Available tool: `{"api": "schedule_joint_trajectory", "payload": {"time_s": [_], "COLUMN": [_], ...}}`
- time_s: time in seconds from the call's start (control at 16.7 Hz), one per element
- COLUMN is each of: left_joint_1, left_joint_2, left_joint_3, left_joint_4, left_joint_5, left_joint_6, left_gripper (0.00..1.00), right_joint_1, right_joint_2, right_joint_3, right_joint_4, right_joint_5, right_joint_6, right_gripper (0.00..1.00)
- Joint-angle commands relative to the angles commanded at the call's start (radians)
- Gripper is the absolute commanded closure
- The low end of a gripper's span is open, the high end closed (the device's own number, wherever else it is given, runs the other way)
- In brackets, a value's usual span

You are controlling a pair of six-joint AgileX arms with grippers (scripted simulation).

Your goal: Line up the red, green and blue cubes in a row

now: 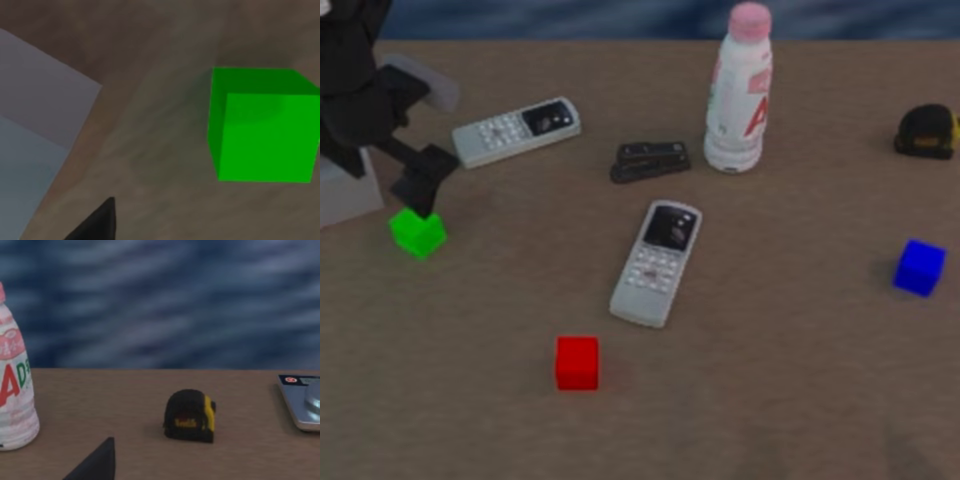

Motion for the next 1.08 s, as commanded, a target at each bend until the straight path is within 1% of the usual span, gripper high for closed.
{"api": "schedule_joint_trajectory", "payload": {"time_s": [0.12,0.24,0.6,0.9,1.08], "left_joint_1": [0.005,0.003,0.002,0.001,0.001], "left_joint_2": [0.004,0.014,0.081,0.088,0.088], "left_joint_3": [-0.001,-0.030,-0.169,-0.181,-0.181], "left_joint_4": [0.003,0.041,0.254,0.269,0.269], "left_joint_5": [0.000,0.000,0.001,0.001,0.001], "left_joint_6": [0.001,0.002,0.002,0.003,0.003], "left_gripper": [0.00,0.00,0.00,0.00,0.23], "right_joint_1": [0.000,0.000,0.000,0.000,0.000], "right_joint_2": [0.000,0.000,0.000,0.000,0.000], "right_joint_3": [0.000,0.000,0.000,0.000,0.000], "right_joint_4": [0.000,0.000,0.000,0.000,0.000], "right_joint_5": [0.000,0.000,0.000,0.000,0.000], "right_joint_6": [0.000,0.000,0.000,0.000,0.000], "right_gripper": [0.00,0.00,0.00,0.00,0.00]}}
